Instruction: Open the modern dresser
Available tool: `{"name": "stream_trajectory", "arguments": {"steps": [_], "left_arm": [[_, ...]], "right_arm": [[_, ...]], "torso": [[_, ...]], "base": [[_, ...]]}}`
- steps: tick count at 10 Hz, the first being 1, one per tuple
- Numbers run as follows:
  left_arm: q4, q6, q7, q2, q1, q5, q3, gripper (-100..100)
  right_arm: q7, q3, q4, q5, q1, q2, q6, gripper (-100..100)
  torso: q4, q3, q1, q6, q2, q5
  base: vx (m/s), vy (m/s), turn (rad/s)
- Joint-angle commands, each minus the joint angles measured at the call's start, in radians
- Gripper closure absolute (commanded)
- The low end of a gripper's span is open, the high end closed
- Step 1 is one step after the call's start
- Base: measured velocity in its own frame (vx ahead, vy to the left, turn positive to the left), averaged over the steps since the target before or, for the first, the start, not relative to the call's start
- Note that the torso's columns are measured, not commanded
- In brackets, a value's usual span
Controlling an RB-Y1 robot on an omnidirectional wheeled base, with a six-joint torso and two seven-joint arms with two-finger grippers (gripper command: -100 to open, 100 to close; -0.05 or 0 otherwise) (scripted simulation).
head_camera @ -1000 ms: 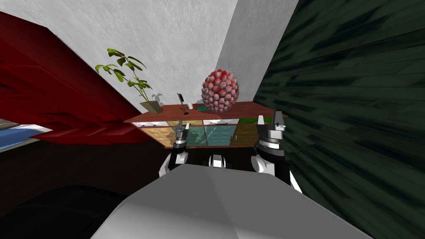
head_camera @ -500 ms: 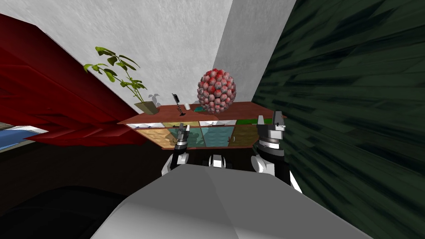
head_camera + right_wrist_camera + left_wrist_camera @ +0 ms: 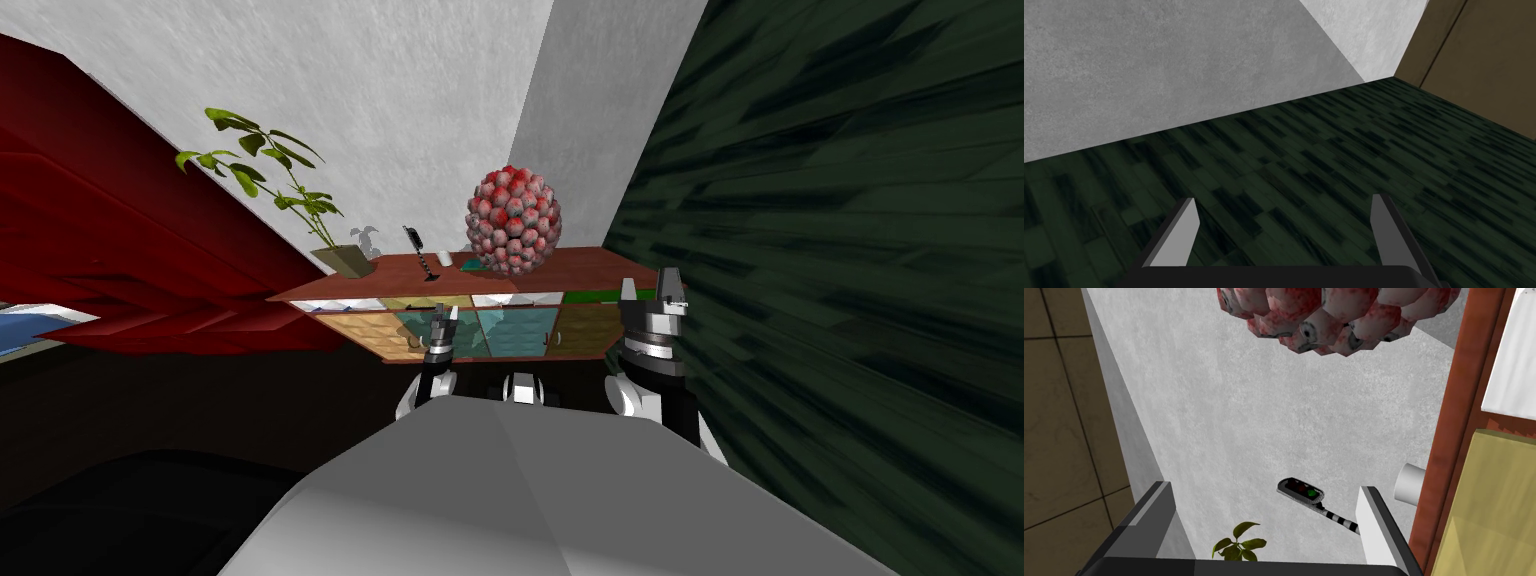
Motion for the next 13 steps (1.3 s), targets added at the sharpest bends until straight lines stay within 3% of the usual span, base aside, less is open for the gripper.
{"name": "stream_trajectory", "arguments": {"steps": [1,6,9,13], "left_arm": [[0.076,-0.05,0.0,-0.006,-0.016,0.001,0.0,-100],[0.2,-0.133,0.001,-0.018,-0.042,0.003,0.002,-100],[0.306,-0.214,0.003,-0.033,-0.067,0.005,0.003,-100],[0.394,-0.264,0.004,-0.043,-0.082,0.007,0.004,-100]], "right_arm": [[0.0,0.0,0.0,0.0,0.0,0.0,0.0,0],[0.0,0.0,0.0,0.0,0.0,0.0,0.0,0],[0.0,0.0,0.0,0.0,0.0,0.0,0.0,0],[0.0,0.0,0.0,0.0,0.0,0.0,0.0,0]], "torso": [[0.0,0.001,0.003,0.0,0.002,0.001],[0.0,0.0,0.001,0.0,0.0,0.0],[0.001,0.001,0.002,0.0,0.002,0.0],[0.001,0.001,0.003,0.0,0.002,0.001]], "base": [[0.041,-0.075,-0.006],[0.052,-0.076,-0.003],[0.048,-0.087,-0.005],[0.051,-0.073,-0.003]]}}
